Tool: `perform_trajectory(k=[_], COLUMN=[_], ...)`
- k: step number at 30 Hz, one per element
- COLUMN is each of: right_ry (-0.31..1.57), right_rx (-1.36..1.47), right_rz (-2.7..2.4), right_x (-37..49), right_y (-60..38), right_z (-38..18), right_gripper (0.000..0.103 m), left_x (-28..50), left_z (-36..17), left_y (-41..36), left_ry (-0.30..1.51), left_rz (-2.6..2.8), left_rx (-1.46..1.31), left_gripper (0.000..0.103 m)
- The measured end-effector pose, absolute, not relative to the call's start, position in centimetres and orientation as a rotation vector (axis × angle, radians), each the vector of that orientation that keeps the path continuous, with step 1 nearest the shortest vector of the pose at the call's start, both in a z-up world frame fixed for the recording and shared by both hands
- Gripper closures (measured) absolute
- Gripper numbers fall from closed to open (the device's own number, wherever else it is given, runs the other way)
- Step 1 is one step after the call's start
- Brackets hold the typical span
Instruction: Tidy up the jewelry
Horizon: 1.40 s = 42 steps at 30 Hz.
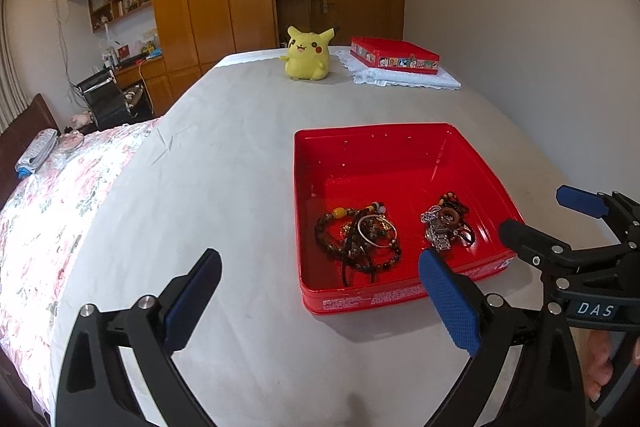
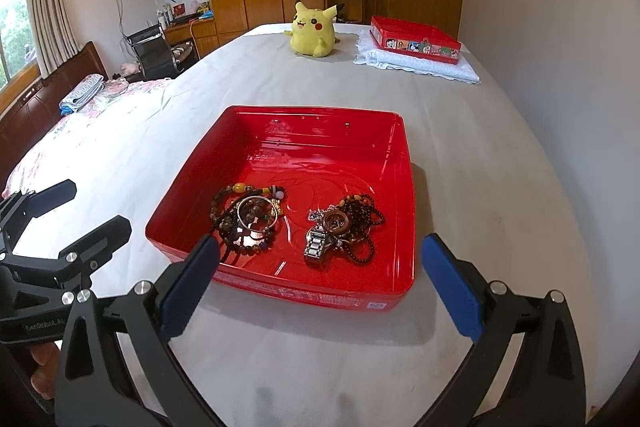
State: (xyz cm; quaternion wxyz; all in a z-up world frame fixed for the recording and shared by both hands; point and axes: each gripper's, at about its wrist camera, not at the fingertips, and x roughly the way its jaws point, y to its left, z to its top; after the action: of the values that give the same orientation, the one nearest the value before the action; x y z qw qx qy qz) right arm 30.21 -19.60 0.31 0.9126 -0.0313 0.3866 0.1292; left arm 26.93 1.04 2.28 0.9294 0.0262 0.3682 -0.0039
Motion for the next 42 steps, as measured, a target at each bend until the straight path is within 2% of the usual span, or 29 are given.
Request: perform_trajectory(k=[42], right_ry=[0.799], right_rx=[-0.059], right_rz=[0.269], right_x=[30.24], right_y=[-20.0], right_z=[0.38], right_gripper=[0.003], left_x=[26.66], left_z=[2.0], left_y=[1.08], left_ry=[0.769], left_rz=[-0.012], left_rx=[0.042], left_gripper=[0.004])
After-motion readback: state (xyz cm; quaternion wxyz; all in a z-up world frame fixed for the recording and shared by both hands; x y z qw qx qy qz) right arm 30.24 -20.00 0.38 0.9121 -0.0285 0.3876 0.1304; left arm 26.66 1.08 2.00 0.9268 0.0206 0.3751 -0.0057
